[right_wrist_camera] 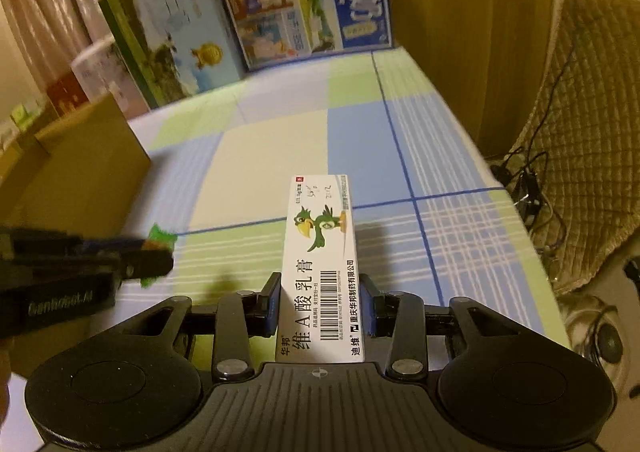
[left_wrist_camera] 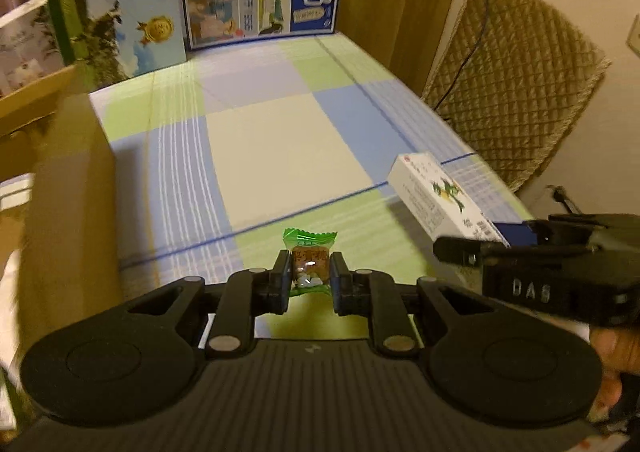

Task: Organize objects
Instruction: 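Carry the ointment box and green candy over the cardboard box with both tools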

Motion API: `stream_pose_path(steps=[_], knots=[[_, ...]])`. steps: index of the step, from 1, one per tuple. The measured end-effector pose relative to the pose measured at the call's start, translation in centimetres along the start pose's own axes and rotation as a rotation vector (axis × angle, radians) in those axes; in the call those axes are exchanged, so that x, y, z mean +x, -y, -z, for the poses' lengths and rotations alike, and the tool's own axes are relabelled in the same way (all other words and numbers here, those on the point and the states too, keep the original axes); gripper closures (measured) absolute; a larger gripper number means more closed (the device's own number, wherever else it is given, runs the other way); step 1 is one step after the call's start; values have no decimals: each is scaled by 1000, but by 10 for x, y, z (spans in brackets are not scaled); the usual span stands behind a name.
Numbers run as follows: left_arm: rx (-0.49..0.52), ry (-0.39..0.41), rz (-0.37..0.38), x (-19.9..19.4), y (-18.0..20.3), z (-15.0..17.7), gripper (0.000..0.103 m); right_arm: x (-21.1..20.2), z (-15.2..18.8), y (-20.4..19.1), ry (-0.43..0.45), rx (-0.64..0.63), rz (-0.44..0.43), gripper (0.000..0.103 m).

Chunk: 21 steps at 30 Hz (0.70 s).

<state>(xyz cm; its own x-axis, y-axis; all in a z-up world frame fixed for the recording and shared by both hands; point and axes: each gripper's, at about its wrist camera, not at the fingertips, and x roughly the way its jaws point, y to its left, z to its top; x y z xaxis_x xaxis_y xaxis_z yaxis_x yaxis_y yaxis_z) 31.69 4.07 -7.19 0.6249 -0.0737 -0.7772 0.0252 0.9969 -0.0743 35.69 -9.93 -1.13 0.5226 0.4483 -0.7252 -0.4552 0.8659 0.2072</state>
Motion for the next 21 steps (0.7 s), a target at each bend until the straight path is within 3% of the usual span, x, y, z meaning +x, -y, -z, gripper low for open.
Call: stream_pose_path(steps=[12,21], knots=[[56,108,-24,-109,25,33,88,-106,43,-36,106,53,-44,68],[42,164,-69,-164,18,57,88,-145,60,-72,124,-10,-74,68]])
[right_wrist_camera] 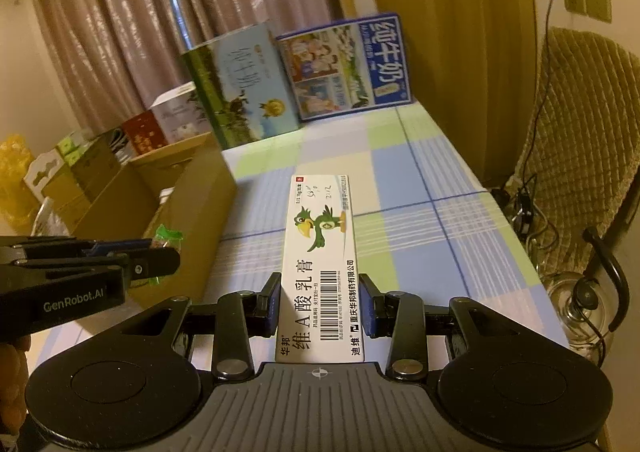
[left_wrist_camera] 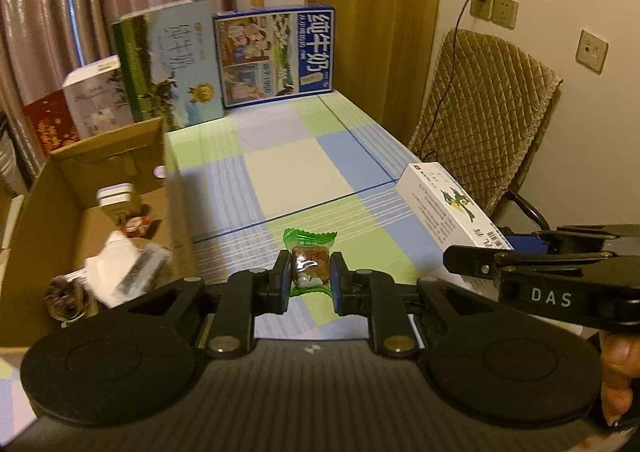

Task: Organize objects
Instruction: 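Carry the ointment box and green candy over the cardboard box with both tools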

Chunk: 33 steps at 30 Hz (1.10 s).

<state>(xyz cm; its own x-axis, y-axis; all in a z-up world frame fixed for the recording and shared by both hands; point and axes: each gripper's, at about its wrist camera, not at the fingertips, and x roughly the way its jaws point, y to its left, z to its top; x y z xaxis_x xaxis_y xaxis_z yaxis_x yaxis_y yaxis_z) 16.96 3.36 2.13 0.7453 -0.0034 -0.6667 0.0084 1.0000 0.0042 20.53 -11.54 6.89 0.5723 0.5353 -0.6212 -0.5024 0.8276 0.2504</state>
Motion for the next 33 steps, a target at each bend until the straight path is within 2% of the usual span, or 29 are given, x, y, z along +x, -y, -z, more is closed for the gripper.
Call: stream_pose_path(steps=[17,33], knots=[[-77,41,-72,-57,-51,24,88,-5,7,-77,1,-126,-50,68],[-137,54,-112,-77,-95,38,88,11,13,-122,-25,-190,-99,68]])
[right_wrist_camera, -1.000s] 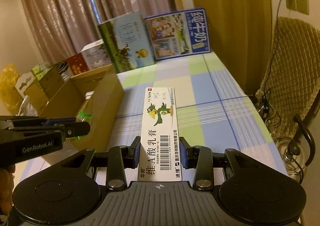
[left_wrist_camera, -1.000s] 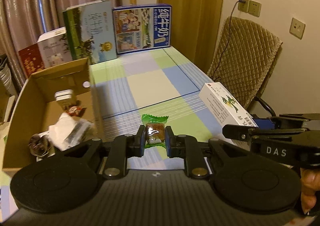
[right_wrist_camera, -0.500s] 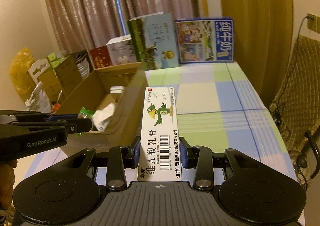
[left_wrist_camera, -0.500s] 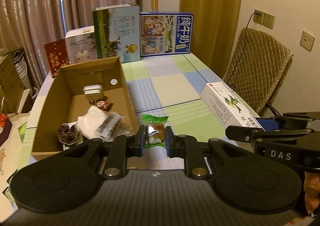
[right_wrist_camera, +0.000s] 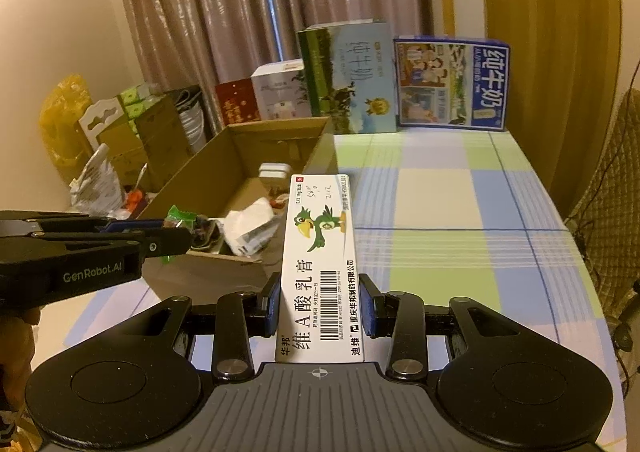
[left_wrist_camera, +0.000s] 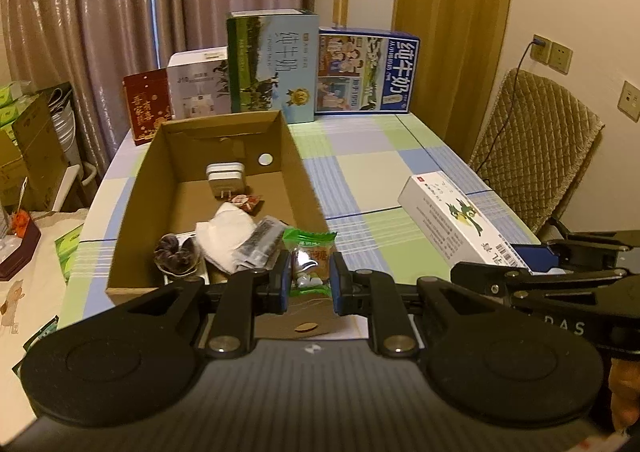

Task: Organize objects
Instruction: 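Carry the ointment box and green candy over the cardboard box with both tools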

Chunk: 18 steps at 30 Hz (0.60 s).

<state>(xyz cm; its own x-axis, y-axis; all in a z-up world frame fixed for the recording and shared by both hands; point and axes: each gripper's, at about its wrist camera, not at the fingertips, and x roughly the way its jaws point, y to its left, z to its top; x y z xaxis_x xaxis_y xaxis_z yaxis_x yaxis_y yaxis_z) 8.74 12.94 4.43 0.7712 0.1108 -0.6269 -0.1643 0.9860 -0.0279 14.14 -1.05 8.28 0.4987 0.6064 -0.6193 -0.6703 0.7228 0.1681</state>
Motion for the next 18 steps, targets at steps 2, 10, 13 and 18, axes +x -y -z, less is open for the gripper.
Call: stream_pose_path(steps=[2,10,13,18], knots=[[-9,1,-4,-1,-6,1,88,2,-1,-4,-3,-5,-5,68],[-25,0,-35,-5,-34,-1,88,11,-5,-28,-9,-35,-43,68],[-21,-4,-52,-6,-43,-2,87,15,-9,-38,-5,-46,-60,68],[-30,-9,-68,-7,-55,-4,87,24,-18,-52,3,-66,-84,68]])
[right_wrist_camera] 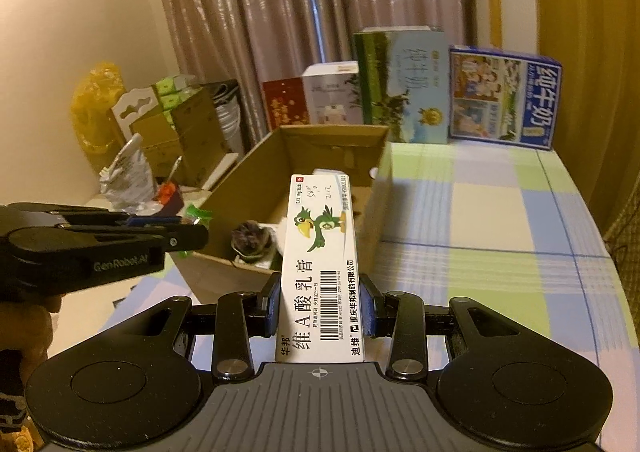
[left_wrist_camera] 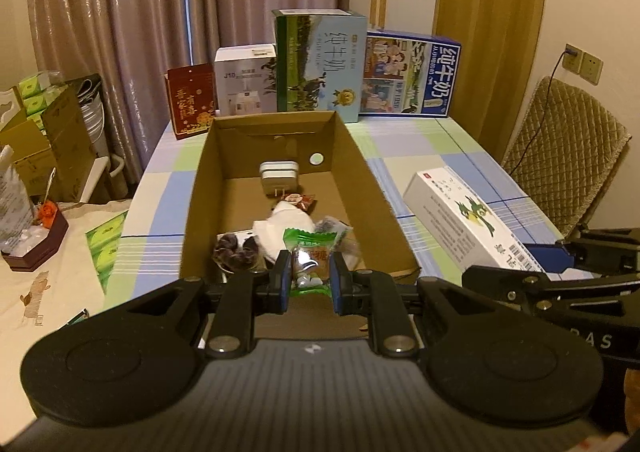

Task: Organize objects
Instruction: 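Carry the ointment box and green candy over the cardboard box with both tools, then open both tools to drop the candy and ointment box into the box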

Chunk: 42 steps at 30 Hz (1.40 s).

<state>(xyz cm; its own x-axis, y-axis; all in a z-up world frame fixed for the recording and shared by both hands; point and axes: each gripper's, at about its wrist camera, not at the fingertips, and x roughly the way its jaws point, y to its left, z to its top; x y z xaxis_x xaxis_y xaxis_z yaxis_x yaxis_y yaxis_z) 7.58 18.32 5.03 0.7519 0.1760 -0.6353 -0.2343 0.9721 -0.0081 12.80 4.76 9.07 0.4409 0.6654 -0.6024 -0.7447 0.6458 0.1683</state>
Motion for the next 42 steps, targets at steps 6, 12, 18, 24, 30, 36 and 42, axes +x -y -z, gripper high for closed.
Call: stream_pose_path(steps=[6,12,18,24,30,36,42], knots=[[14,-11,-14,6,-9,-2,88,16,-9,-8,6,-12,-15,68],[19,-23,-20,15,-19,-4,87,30,-15,-9,1,-12,-19,68],[23,-24,-16,24,-27,-10,87,43,-21,-10,-8,-18,-14,68],[11,-29,-5,36,-39,-23,87,65,-32,-12,-31,-22,-8,68],[22,-44,-11,53,-48,-35,87,86,-46,-11,-44,-27,-7,68],[18,-58,-8,75,-56,-45,87,111,-54,-4,-65,-15,-10,68],[31,-76,-8,97,-61,-50,87,136,-57,5,-83,-8,-6,68]])
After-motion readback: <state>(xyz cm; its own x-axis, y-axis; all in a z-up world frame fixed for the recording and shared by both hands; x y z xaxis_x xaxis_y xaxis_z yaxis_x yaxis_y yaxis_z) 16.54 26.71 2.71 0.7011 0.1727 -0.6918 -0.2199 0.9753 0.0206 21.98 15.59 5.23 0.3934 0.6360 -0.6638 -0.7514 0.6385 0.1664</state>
